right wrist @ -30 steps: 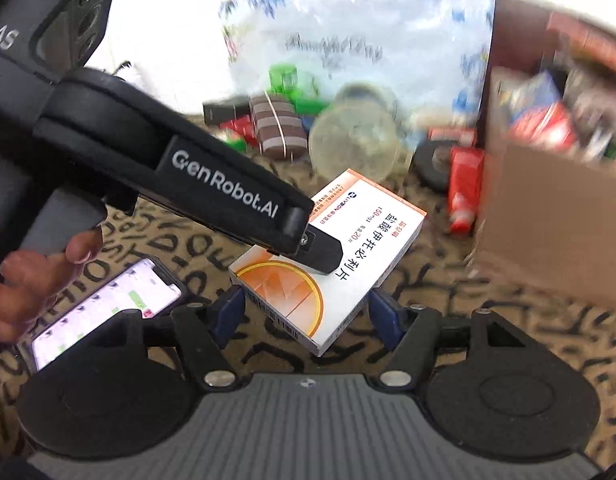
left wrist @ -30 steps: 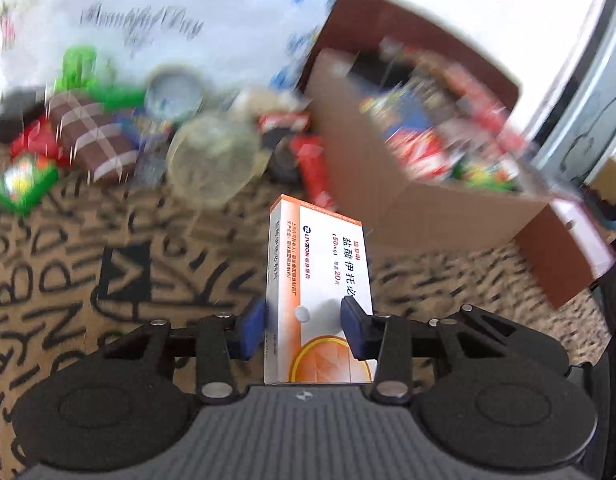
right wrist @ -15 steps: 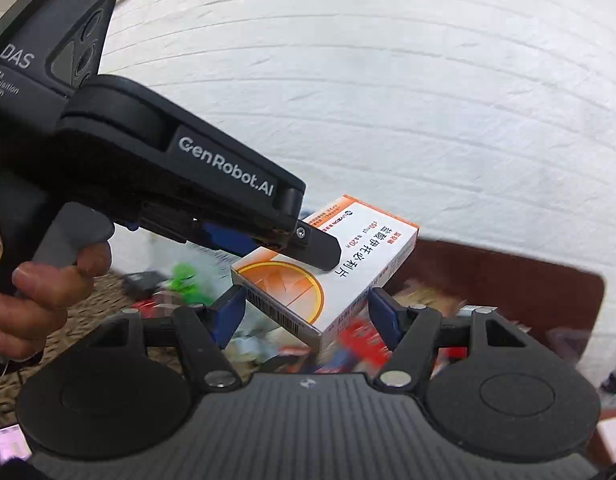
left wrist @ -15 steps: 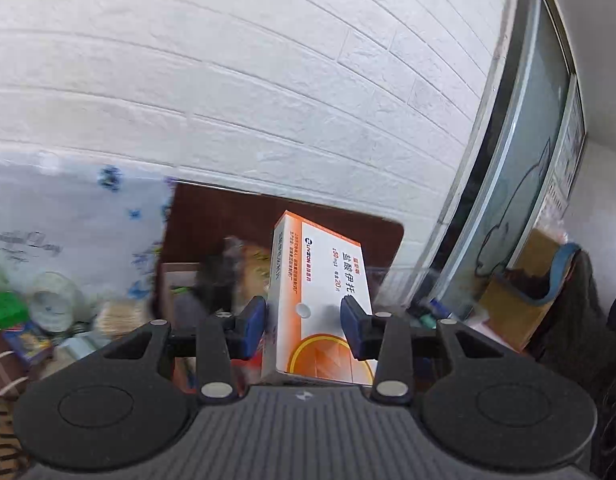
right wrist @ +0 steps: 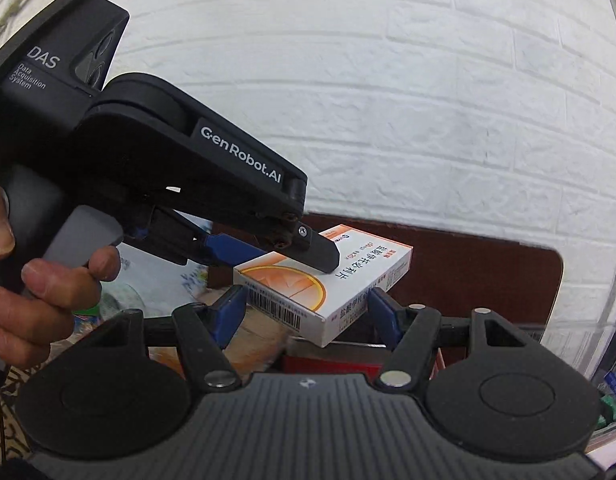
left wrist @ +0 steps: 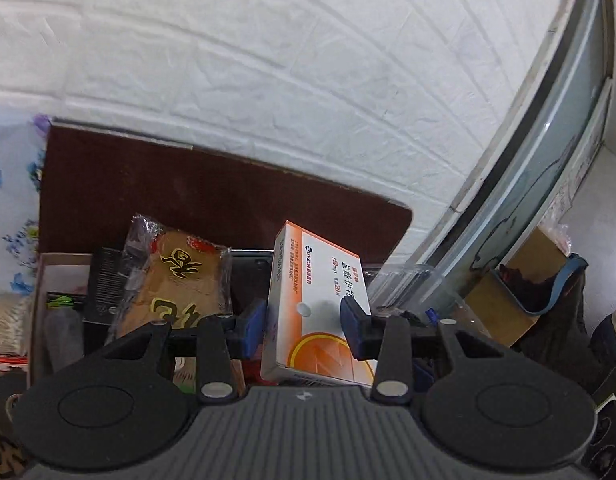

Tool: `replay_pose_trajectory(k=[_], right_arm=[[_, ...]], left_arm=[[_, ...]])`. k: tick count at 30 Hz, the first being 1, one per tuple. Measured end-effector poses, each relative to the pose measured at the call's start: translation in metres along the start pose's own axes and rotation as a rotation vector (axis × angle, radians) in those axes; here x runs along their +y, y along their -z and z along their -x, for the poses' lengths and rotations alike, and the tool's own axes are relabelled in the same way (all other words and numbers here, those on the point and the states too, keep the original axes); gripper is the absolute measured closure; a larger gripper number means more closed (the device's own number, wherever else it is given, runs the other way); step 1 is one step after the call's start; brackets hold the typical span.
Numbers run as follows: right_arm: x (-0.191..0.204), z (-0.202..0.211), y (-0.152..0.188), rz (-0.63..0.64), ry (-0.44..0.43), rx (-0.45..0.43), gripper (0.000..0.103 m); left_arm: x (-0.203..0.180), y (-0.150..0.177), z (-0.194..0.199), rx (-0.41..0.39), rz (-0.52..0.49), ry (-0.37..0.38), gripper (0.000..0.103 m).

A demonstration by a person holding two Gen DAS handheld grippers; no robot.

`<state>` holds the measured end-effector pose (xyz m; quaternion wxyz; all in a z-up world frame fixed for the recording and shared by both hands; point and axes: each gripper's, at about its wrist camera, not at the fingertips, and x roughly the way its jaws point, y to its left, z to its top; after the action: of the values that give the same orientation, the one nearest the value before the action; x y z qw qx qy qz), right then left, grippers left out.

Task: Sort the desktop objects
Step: 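Carry the medicine box with the left tool and set it on the shelf, then grasp the brown striped cylinder in the pile with the left tool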

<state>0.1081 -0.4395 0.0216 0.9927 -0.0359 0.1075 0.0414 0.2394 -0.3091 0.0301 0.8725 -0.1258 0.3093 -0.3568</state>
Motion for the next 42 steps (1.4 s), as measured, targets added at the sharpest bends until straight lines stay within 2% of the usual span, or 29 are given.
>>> replay_pose_trajectory(k=[7,8,10,20,23,27,29,32,34,38,42], right_arm=[[-0.021,-0.048,0.013,-0.041,-0.054,0.052,0.038],[-0.023,-0.053,0.014,-0.044,-0.062,0.057,0.038],[-0.025,-0.058,0.016,-0.038,-0.041,0.056,0.037],[-0.021,-0.076,0.014,-0.068,0.003,0.065,0.037],[-0.013,-0.074,0.012,-0.073,0.025,0.084,0.037],[-0.005,-0.044,0.01,-0.105,0.068,0.019,0.022],[0.002,-0.023,0.007,-0.12,0.067,-0.022,0.021],[0.015,0.008,0.002,-0.128,0.056,-0.063,0.012],[0.025,0.027,0.001,-0.121,0.051,-0.068,0.009],[0.053,0.062,0.002,-0.101,-0.002,-0.052,0.008],[0.084,0.079,0.017,-0.094,-0.057,-0.01,0.008]], left_arm=[[0.019,-0.01,-0.033,0.016,0.035,-0.057,0.06],[0.023,-0.01,-0.033,0.017,0.048,-0.05,0.047],[0.028,-0.009,-0.029,0.02,0.063,-0.035,0.029],[0.02,-0.004,-0.016,-0.022,-0.009,-0.033,0.011],[0.018,-0.002,-0.01,-0.03,-0.035,-0.053,0.011],[0.019,0.006,0.012,-0.055,-0.065,-0.055,0.01],[0.017,0.014,0.026,-0.068,-0.087,-0.058,0.008],[0.014,0.033,0.05,-0.073,-0.121,-0.047,0.008],[0.011,0.048,0.069,-0.084,-0.137,-0.037,0.008],[0.011,0.082,0.106,-0.12,-0.156,-0.029,0.002],[0.019,0.116,0.135,-0.128,-0.16,-0.057,0.002]])
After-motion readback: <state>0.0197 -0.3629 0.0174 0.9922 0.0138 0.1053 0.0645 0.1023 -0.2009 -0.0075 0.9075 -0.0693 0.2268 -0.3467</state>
